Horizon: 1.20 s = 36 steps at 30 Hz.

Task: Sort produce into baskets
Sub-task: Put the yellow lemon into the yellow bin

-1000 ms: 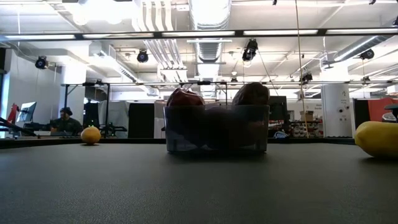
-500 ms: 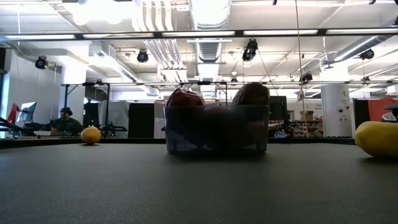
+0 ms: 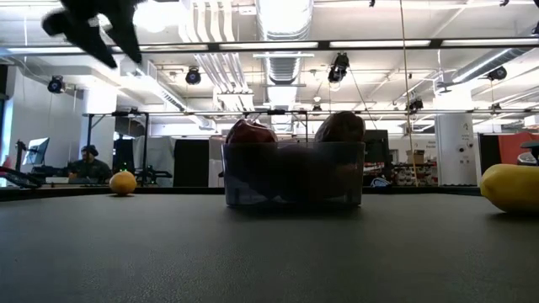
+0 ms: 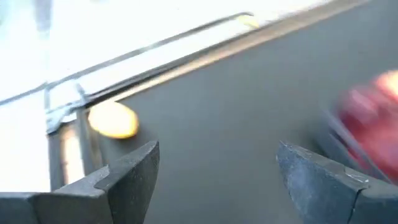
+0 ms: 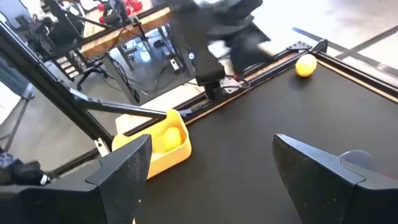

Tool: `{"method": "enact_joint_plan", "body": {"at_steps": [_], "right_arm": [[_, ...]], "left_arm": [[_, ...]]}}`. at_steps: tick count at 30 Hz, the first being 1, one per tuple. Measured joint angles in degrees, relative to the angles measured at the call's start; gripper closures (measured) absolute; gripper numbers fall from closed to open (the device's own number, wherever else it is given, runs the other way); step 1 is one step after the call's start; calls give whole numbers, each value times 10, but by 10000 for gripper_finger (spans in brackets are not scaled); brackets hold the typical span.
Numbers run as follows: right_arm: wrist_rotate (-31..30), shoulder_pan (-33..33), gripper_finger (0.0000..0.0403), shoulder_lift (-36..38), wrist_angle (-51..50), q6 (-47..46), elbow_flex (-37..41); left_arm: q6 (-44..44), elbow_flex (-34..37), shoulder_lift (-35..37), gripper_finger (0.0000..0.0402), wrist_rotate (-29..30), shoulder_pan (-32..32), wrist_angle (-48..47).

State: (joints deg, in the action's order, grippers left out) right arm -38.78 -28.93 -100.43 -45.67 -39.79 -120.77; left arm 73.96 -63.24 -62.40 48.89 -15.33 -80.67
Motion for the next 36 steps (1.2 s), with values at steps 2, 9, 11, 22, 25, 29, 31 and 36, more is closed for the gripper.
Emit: {"method": "enact_joint_plan", "body": {"at_steps": [2, 9, 11, 22, 25, 29, 31, 36], "right_arm": [[4, 1, 78, 3, -25, 1, -6], [37, 32, 42, 28, -129, 34, -71], [42, 38, 26, 31, -173, 52, -95], [42, 78, 3, 74, -325, 188, -132], [43, 92, 3, 90, -347, 230, -131], [42, 110, 3, 110, -389, 239, -131], [40, 117, 3, 114, -402, 239, -131], [27, 134, 3, 118, -414, 243, -131]], "left_arm": [[-43, 25, 5, 97, -11, 100, 39], [-242, 138, 6, 88, -141, 378, 221], [-255, 160, 6, 80, -183, 441, 258], [-165, 199, -49, 52, -229, 614, 396], [-147, 187, -92, 51, -203, 624, 402], [-148, 168, -154, 51, -215, 645, 400], [-143, 160, -186, 51, -222, 656, 399], [-117, 133, -259, 51, -222, 687, 401]]}}
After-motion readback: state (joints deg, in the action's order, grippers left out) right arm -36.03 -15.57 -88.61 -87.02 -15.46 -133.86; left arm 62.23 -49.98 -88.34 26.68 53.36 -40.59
